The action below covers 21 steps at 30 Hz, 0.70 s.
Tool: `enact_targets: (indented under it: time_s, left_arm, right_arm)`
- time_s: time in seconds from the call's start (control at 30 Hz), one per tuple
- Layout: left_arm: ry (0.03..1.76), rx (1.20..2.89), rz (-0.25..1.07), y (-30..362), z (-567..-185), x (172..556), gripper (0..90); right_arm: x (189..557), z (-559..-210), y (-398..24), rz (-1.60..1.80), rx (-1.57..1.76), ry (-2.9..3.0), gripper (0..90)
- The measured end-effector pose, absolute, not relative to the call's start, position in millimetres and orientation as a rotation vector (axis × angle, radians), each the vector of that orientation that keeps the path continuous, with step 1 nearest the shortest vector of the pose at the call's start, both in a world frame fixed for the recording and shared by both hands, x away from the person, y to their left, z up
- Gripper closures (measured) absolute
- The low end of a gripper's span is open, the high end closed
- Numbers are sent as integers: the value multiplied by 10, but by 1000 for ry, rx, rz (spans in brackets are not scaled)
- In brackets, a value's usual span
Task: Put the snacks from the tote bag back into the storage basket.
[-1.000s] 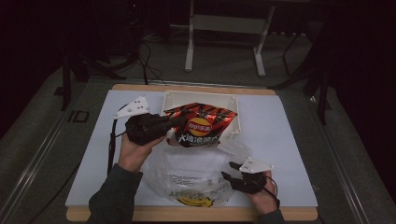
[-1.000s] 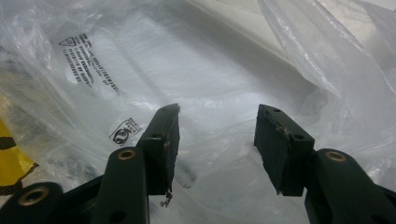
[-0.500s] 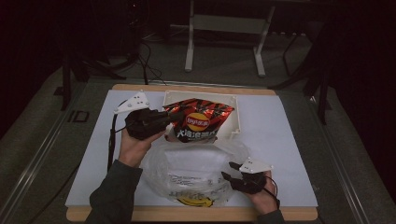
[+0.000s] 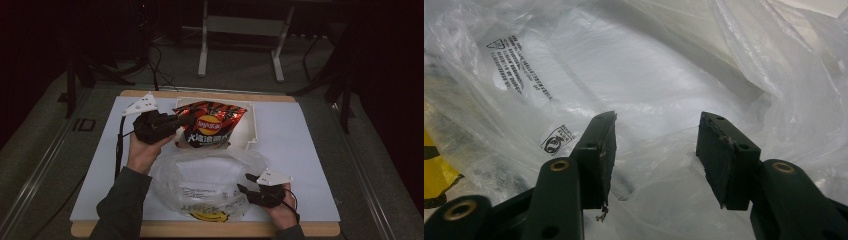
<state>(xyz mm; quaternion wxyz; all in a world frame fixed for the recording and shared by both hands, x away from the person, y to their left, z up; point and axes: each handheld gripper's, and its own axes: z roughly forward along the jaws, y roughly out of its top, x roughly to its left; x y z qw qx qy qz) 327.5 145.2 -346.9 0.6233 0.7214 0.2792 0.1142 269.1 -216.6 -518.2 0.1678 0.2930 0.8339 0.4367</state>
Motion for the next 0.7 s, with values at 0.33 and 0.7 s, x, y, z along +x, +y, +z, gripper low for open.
enact_targets:
  time_s: [0.33, 0.7]
  left_arm:
    - [636, 1654, 269, 1457, -3425, 3346, 890]
    - [654, 1638, 244, 1491, -3484, 3476, 890]
  right_arm:
    - [2690, -5183, -2167, 1242, 835, 2372, 496]
    - [2692, -5185, -2168, 1240, 833, 2372, 496]
